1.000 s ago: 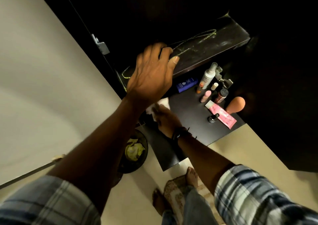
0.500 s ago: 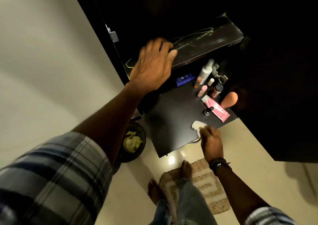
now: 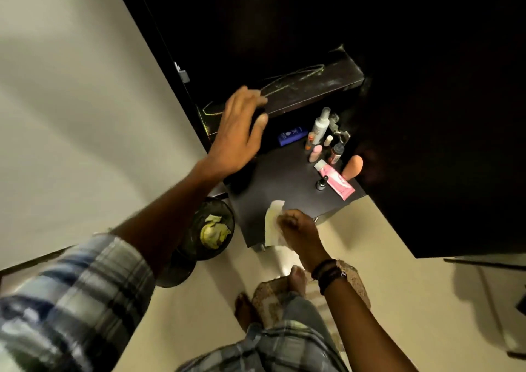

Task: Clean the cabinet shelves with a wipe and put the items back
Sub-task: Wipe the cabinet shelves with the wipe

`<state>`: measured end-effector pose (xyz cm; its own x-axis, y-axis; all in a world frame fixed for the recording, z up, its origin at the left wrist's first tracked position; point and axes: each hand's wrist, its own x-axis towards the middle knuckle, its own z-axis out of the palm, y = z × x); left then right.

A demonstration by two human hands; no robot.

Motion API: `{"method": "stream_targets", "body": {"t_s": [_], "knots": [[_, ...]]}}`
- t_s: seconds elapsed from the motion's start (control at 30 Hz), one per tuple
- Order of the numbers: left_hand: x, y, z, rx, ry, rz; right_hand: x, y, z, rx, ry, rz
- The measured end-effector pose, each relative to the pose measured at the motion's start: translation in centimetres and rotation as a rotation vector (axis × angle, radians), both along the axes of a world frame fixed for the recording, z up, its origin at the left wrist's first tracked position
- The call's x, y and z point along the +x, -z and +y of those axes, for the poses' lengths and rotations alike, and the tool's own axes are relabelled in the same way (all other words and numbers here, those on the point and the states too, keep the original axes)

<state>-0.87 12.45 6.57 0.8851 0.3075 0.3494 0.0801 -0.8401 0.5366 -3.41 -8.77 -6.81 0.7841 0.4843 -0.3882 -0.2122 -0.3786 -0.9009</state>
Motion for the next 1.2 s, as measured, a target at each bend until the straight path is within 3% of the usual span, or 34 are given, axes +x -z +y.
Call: {"method": "stream_targets", "body": {"t_s": [0.17, 0.33, 0.4, 0.53, 0.7, 0.83, 1.03, 1.1, 1.2], "knots": [[-6.1, 1.3, -6.8, -0.536, -0.147, 0.018, 1.2, -8.6, -2.9, 0.388, 0.081, 0.234], [-8.0, -1.3, -11.2, -1.123, -0.215, 0.156, 2.2, -13.6, -3.3, 0.440, 0.048, 0.174], [-7.7, -2.7, -11.6, -1.195, -0.198, 0.171, 2.6, -14.5, -2.8, 0.409, 0.017, 0.092], [-6.5, -4.0, -10.7, -1.030, -0.108, 0.021, 4.6, -16.3, -2.0, 0.350, -0.077, -0.043], [-5.5, -4.8, -9.6, -0.945, -0.079, -0.086, 7.4, -18.7, -1.5, 0.377, -0.216, 0.087], [-3.8, -5.4, -9.0, -0.816, -0.101, -0.079, 10.6, -18.7, -0.1, 0.244, -0.260, -0.202], [-3.2, -7.5, -5.9, -0.001, -0.220, -0.004, 18.8, -19.5, 2.8, 0.094, 0.159, -0.847], [-3.2, -8.4, -4.8, 0.274, -0.219, 0.112, 21.3, -18.5, 4.0, -0.018, 0.116, -0.923], [-3.6, -9.8, -3.5, 0.639, -0.143, 0.459, 22.5, -16.5, 5.8, -0.288, -0.069, -0.923]]}}
